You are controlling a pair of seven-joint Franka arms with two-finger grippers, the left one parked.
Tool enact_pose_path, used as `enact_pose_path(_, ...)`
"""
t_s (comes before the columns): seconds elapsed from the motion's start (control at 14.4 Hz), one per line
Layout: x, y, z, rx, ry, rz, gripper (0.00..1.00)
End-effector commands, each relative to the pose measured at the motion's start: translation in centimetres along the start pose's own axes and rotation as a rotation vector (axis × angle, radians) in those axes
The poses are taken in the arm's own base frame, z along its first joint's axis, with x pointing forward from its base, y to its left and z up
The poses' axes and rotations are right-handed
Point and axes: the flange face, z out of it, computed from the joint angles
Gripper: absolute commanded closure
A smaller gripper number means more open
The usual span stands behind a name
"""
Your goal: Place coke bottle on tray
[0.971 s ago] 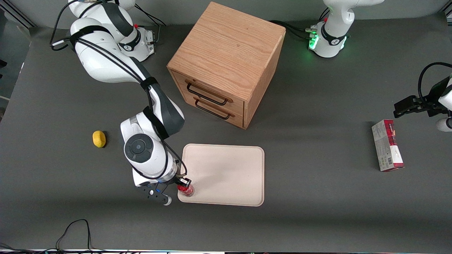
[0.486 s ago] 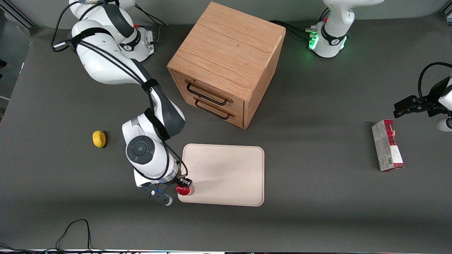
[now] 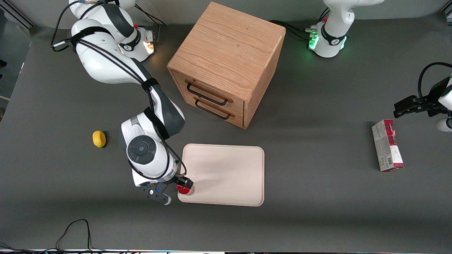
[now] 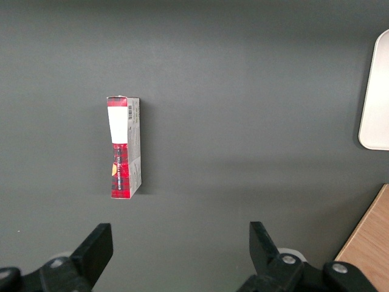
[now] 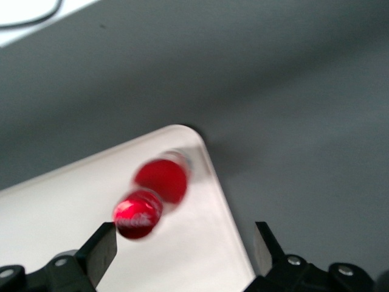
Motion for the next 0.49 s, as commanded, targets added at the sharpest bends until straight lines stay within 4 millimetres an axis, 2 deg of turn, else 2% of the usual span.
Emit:
enact_pose_path(0.0,0.6,4.0,-6.2,-0.032,-0.078,-0.086,0.00)
enact_pose_path(0.14,0.9,8.4,-9.3,-0.022,-0.128,-0.159,0.00)
enact_pose_path(0.42,-0.8,18.4,-11.9,-0.022,-0.159,-0.329,0.00)
